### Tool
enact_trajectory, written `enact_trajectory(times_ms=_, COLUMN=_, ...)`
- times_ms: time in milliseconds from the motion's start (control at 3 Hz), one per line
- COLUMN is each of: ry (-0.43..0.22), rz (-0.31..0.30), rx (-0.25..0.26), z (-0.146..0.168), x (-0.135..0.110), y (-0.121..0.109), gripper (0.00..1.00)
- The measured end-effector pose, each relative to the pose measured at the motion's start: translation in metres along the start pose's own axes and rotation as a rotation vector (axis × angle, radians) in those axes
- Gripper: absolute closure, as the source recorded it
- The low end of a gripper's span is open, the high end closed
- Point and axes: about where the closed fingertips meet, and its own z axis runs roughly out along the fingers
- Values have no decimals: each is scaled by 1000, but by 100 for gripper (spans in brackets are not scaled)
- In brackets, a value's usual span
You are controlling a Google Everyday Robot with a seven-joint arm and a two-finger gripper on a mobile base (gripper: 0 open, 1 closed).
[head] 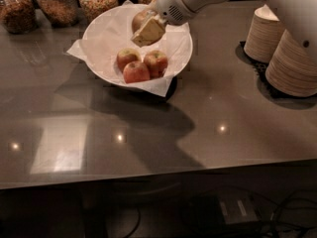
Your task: Pick apple from white bowl
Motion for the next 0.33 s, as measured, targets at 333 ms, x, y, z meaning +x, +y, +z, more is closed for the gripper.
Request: enact_trajectory(times_ms=333, ry=-44, rz=-44, rx=-15, z=-41, x=-7, y=3, gripper=100)
